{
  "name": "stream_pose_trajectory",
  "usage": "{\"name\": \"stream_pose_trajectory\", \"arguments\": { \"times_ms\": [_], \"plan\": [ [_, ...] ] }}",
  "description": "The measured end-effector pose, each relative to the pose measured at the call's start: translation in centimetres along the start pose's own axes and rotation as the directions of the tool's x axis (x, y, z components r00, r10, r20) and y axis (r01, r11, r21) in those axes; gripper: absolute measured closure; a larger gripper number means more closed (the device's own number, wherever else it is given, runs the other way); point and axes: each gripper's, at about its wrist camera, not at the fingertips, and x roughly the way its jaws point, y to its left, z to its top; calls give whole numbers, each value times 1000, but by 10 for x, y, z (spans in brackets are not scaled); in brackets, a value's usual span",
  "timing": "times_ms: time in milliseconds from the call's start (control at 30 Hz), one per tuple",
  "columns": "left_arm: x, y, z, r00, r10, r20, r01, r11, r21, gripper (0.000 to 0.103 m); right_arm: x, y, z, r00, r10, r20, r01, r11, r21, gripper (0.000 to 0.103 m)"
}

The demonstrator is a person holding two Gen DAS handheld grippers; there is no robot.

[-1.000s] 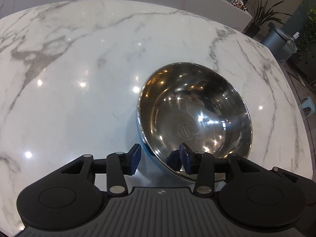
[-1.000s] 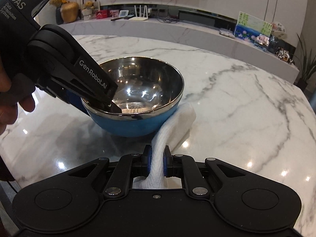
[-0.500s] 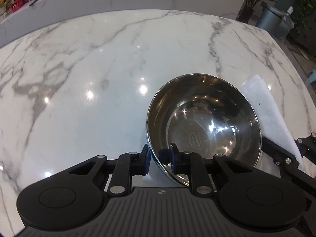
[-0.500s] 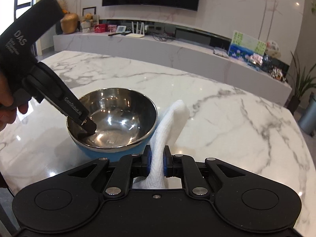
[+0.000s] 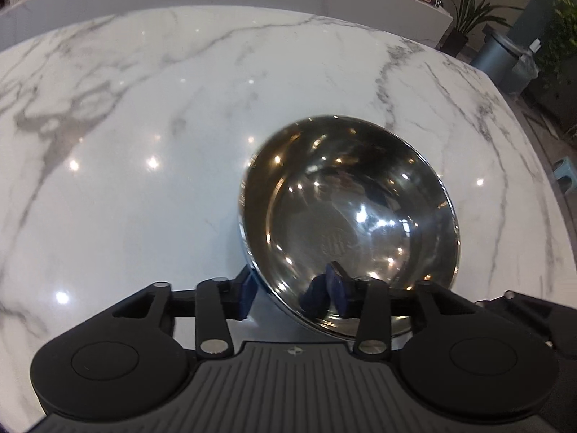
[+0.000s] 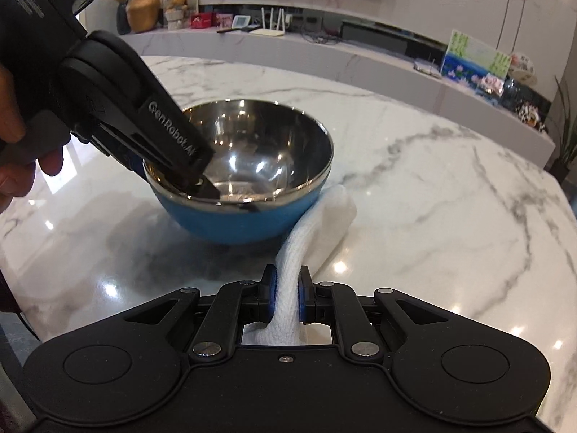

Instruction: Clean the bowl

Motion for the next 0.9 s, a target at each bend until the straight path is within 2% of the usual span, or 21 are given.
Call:
{"name": "stream_pose_trajectory", "arguments": {
  "times_ms": [133, 267, 467, 700, 900],
  "plan": [
    [1, 1, 2, 1000, 1, 4, -1, 1000, -15, 60, 1, 0, 1, 1000, 0, 2, 0, 1000, -2, 93],
    [0, 4, 6, 1000, 8, -2, -8, 1000, -2, 69, -3, -3, 4, 1000, -2, 21, 2, 1000, -4, 93],
    [-4, 6, 16, 999, 21, -34, -17, 995, 93, 80, -11, -15, 13, 997, -24, 70, 24, 1000, 1, 93],
    [-6, -2, 16, 998, 35, -42, -26, 980, 199, 80, -15, -20, 20, 995, -20, 97, 21, 1000, -14, 93],
    [-6, -2, 10, 1000, 19, 15, -22, 962, 271, 79, -12, -13, 15, 997, 7, 73, -5, 999, -33, 93]
  ]
}}
